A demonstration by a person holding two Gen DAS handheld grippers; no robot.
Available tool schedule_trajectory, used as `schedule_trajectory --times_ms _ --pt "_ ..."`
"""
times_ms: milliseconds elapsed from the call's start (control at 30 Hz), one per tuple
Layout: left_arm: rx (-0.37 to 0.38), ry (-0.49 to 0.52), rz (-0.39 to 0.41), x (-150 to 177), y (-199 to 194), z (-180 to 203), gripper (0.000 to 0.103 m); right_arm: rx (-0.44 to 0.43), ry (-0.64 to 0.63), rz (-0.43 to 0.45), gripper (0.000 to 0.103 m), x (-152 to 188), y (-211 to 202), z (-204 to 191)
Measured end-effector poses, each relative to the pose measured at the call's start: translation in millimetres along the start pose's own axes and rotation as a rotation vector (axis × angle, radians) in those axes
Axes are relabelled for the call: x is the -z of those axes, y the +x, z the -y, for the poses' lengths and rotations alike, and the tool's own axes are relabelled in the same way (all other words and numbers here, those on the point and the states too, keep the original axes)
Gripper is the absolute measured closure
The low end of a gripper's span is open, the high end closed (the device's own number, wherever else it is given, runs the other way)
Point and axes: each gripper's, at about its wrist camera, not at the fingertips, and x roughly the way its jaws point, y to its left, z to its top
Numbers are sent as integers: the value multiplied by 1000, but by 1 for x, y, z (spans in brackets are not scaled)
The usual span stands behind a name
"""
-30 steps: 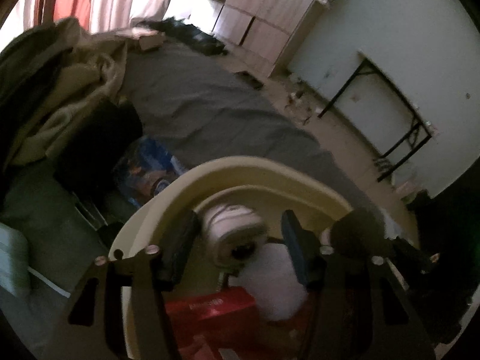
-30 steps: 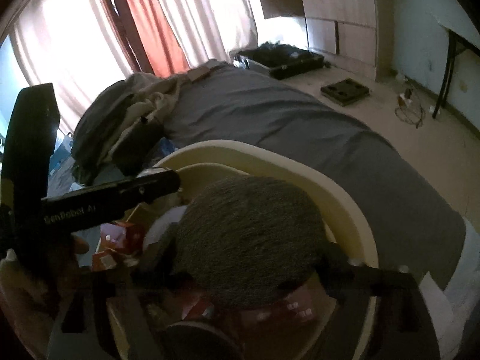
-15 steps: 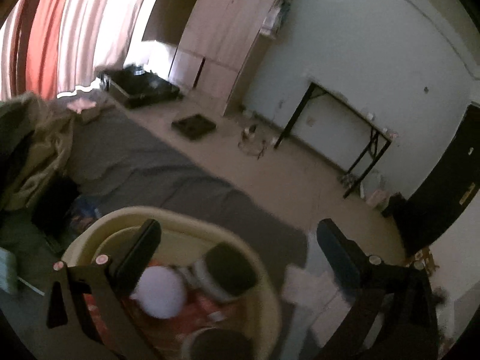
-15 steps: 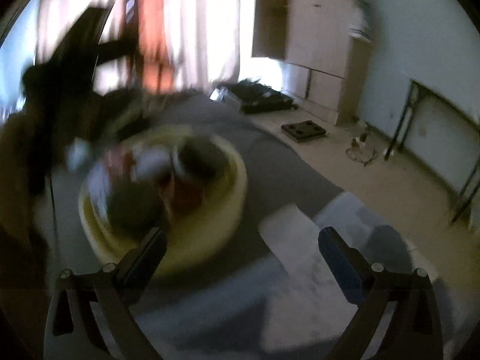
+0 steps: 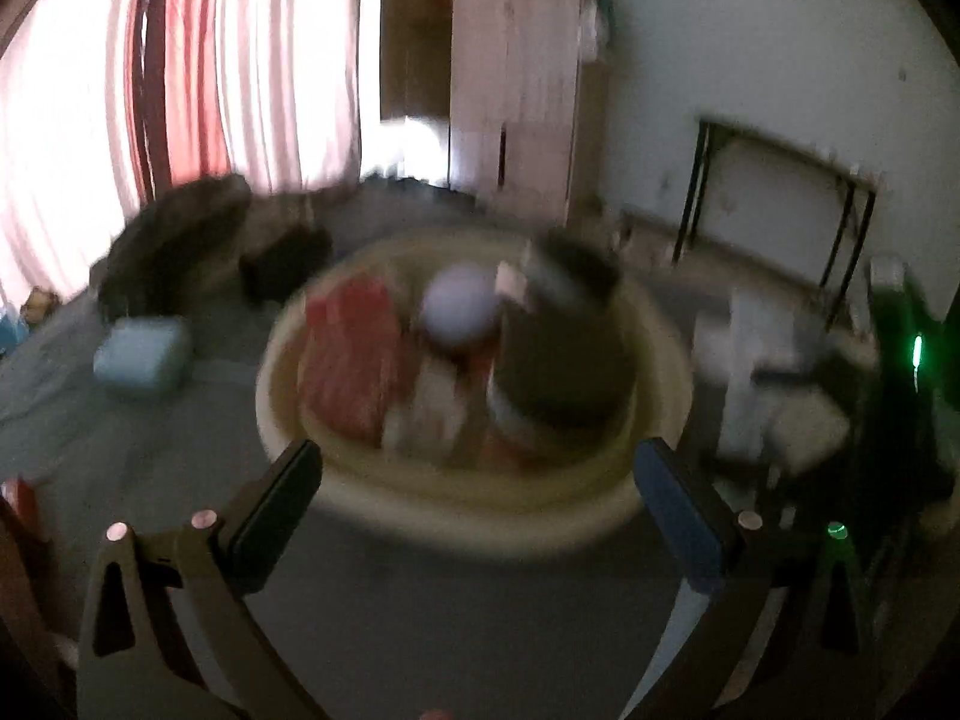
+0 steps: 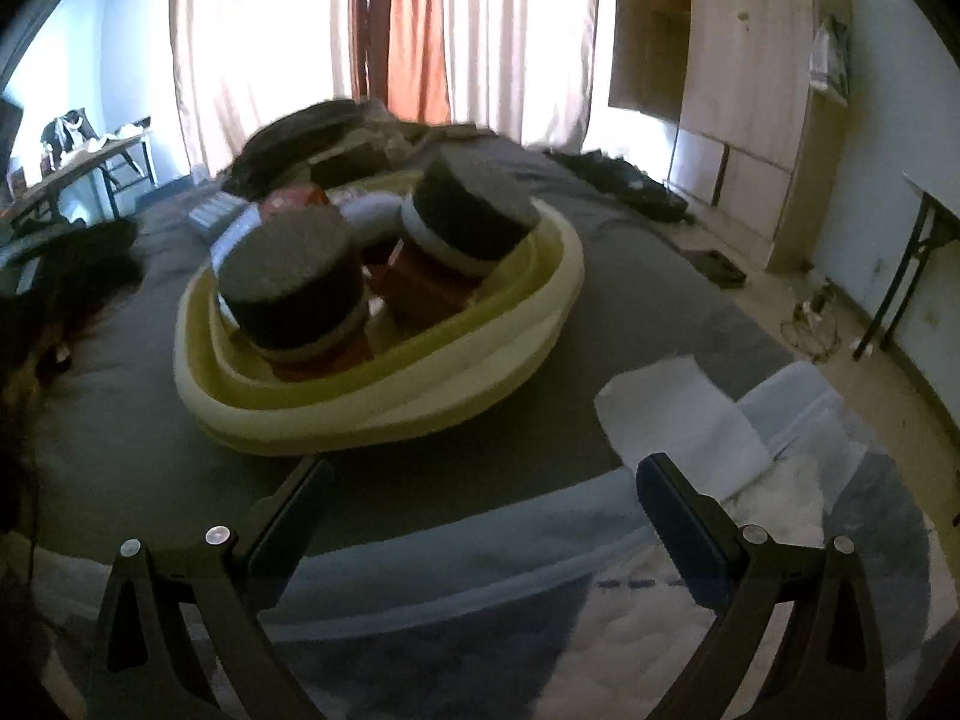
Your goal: Organize rigid objects
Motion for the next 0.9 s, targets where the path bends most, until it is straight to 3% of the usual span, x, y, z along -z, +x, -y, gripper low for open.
schedule_trajectory --times_ms 100,167,233,267,467,900 --pt "28 24 -99 20 24 -3 0 55 -23 -130 0 -7 28 -2" --pt "-1 25 -124 26 37 4 0 77 -49 -127 0 -12 32 -7" --pt "17 21 -225 27 59 6 0 69 -40 -128 0 -14 34 -4" --pt "12 19 -236 26 63 8 0 69 -40 -129 0 -15 36 -4" --pt "1 19 -235 18 74 17 0 124 -46 -138 0 -26 50 -16" --pt "16 13 -230 14 79 14 0 104 -32 -142 0 -23 47 -11"
